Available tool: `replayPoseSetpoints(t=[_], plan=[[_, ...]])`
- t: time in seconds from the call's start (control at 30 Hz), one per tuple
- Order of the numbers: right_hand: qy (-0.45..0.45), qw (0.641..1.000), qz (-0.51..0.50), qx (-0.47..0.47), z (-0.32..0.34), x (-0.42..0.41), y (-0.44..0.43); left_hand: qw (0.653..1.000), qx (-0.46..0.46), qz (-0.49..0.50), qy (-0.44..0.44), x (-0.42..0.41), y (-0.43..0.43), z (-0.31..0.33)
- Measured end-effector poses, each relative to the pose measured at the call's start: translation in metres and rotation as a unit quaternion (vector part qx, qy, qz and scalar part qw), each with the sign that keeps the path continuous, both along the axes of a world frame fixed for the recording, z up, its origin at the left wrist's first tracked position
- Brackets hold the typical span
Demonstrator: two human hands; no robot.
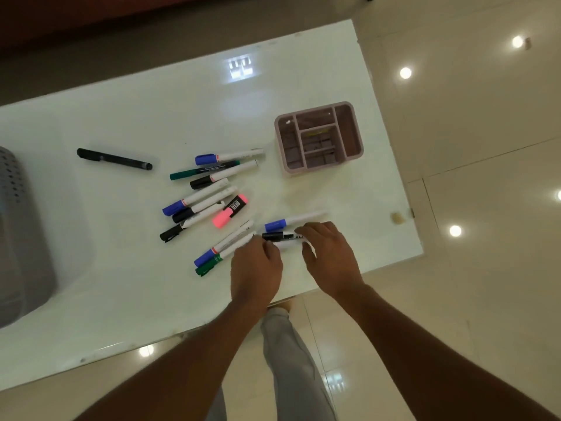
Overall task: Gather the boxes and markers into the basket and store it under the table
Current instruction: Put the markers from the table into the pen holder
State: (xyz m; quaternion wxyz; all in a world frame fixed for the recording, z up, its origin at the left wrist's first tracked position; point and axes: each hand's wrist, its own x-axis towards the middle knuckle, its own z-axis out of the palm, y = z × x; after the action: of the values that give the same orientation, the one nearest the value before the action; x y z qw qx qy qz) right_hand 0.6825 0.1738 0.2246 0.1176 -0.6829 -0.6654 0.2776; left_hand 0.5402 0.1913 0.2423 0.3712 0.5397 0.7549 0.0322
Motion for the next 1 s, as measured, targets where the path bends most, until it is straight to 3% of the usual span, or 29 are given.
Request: replayPoseSetpoints(t=[0.1, 0.2, 0.3, 0.33, 0.47, 0.6, 0.63, 0.7, 0.73, 0.8, 1.0], plan=[[-0.052, 0.998, 0.029, 0.0, -0.004, -0.004, 0.021, 0.978, -0.115, 0.164, -0.058, 0.011, -0.009, -0.011], [-0.121, 0.986, 0.112, -0.037, -0.007, 0.001, 0.045, 0.88, -0.211, 0.388, -0.176, 0.023, -0.003, -0.016], [-0.137, 0.973, 0.167, -0.084, -0.007, -0.001, 0.059, 0.787, -0.207, 0.522, -0.255, 0.032, 0.005, -0.021], [-0.136, 0.971, 0.169, -0.105, -0.008, -0.001, 0.061, 0.773, -0.203, 0.54, -0.265, 0.035, 0.005, -0.023], [-0.09, 0.973, 0.134, -0.166, -0.006, -0.007, 0.057, 0.776, -0.224, 0.52, -0.278, 0.034, 0.003, -0.024], [-0.029, 0.97, 0.06, -0.233, -0.006, -0.02, 0.053, 0.716, -0.248, 0.561, -0.333, 0.024, 0.011, -0.018], [-0.01, 0.968, 0.033, -0.25, -0.005, -0.022, 0.054, 0.777, -0.249, 0.494, -0.302, 0.022, 0.004, -0.017], [0.031, 0.961, -0.012, -0.273, -0.003, -0.024, 0.056, 0.726, -0.229, 0.534, -0.367, 0.018, 0.004, -0.017], [0.045, 0.958, -0.027, -0.282, -0.001, -0.025, 0.057, 0.756, -0.242, 0.481, -0.372, 0.02, 0.001, -0.014], [0.06, 0.951, -0.045, -0.301, 0.002, -0.024, 0.059, 0.783, -0.24, 0.435, -0.375, 0.016, -0.001, -0.012], [0.185, 0.932, -0.116, -0.29, 0.02, -0.005, 0.056, 0.832, -0.179, 0.327, -0.41, 0.018, 0.002, 0.001]])
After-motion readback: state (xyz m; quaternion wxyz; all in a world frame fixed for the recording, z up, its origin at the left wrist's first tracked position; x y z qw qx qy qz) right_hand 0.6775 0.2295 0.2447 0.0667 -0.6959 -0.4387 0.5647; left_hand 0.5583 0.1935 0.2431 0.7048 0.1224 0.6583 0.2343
